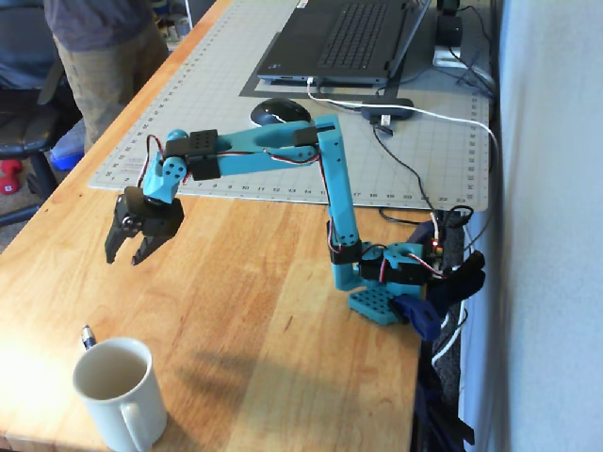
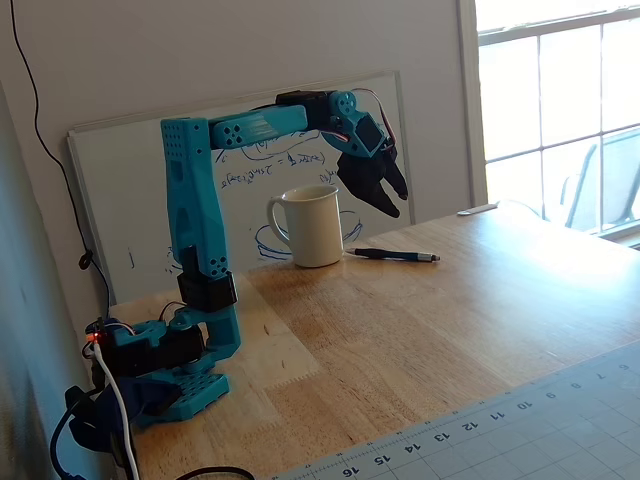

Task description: Grasp a pen and put it in a mug.

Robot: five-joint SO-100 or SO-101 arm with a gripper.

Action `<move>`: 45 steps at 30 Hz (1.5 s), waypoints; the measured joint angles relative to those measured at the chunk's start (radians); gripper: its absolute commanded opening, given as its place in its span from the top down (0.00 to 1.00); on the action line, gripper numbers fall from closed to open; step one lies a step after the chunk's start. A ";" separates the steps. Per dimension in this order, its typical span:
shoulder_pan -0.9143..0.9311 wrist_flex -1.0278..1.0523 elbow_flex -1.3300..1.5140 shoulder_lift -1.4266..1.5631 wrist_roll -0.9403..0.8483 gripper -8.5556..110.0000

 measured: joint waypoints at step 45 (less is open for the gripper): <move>-0.164 0.000 -0.311 -0.522 0.000 0.62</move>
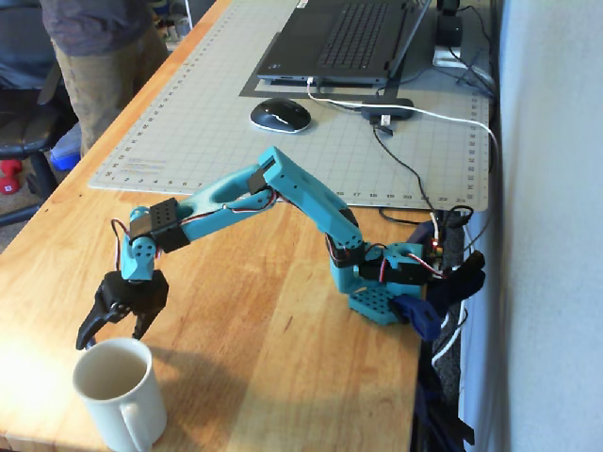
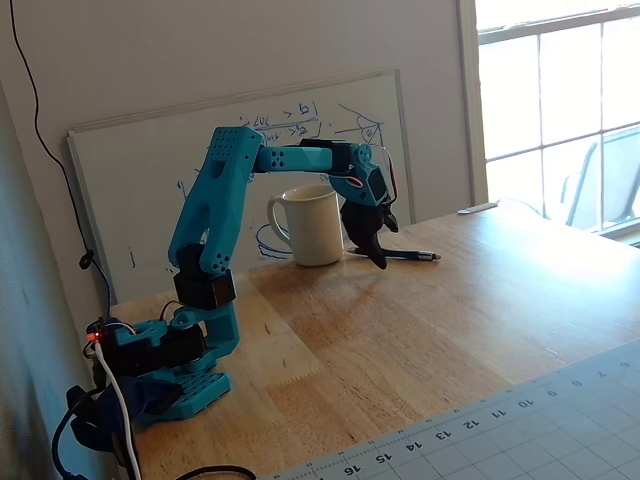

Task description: Grasp a pen and put it in a mug.

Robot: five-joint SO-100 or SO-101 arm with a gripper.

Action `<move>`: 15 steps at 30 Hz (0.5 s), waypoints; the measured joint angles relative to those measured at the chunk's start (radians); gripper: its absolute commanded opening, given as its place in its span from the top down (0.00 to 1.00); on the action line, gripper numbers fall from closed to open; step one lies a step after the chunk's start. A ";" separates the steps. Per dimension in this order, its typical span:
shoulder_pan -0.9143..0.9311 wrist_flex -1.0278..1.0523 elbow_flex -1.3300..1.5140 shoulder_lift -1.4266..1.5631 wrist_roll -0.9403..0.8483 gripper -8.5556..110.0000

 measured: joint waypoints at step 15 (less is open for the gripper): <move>-0.020 -0.002 -0.172 -0.137 0.000 0.62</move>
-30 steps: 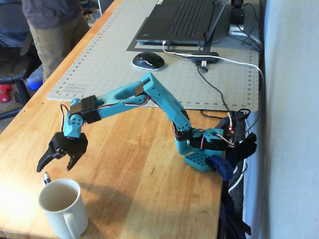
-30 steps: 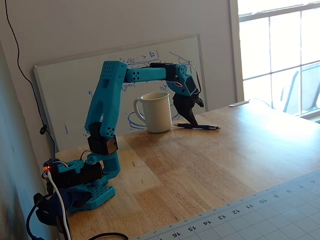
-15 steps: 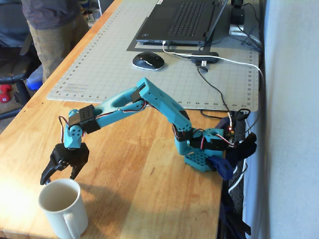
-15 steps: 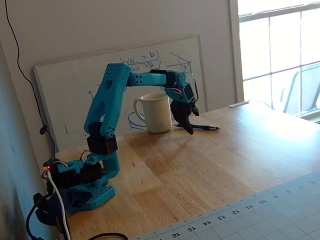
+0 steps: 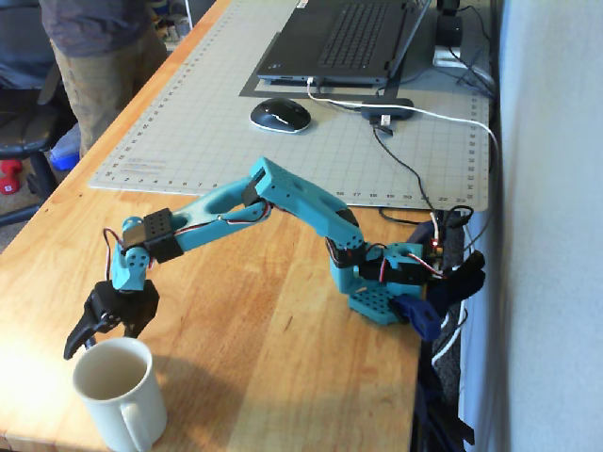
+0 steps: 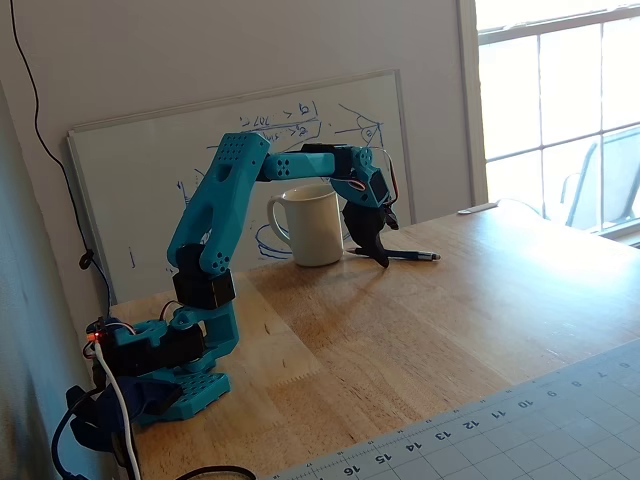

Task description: Grasp a pen and put it in a mug.

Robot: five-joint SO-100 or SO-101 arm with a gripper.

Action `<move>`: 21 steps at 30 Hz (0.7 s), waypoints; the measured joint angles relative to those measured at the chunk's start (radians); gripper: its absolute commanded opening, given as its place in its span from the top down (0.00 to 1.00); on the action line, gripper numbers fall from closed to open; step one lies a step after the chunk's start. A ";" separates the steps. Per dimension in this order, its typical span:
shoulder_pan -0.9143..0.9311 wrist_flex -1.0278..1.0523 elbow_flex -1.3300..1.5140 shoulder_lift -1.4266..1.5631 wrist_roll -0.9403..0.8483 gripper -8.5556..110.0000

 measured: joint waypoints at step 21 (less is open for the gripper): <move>0.038 -0.114 -0.035 0.055 0.000 0.62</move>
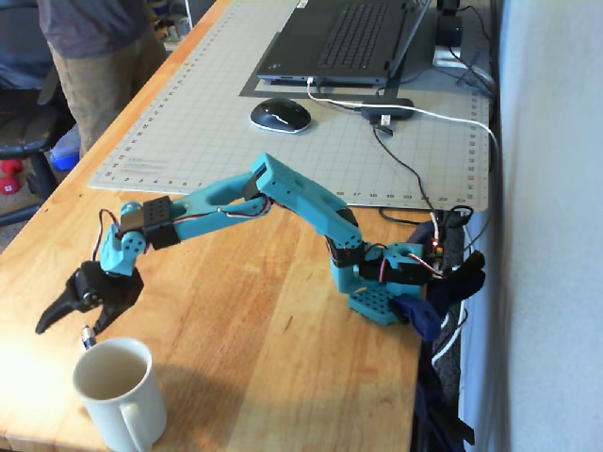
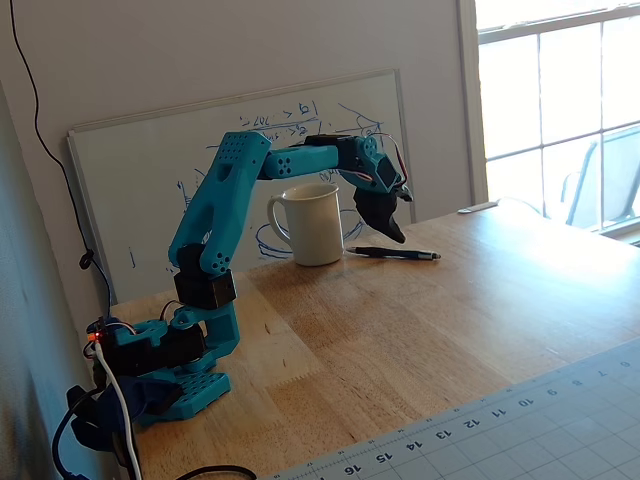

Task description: Grasp a pen and put it in a mug.

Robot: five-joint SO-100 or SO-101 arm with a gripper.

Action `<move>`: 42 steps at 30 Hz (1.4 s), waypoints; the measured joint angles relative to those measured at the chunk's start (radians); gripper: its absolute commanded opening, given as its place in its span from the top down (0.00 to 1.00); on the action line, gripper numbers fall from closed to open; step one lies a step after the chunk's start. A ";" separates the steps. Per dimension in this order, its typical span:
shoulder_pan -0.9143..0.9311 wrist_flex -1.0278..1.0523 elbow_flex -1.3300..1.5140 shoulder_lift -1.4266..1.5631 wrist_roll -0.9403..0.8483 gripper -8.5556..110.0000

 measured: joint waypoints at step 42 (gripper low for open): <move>-0.020 -0.201 -0.032 -0.193 0.000 0.62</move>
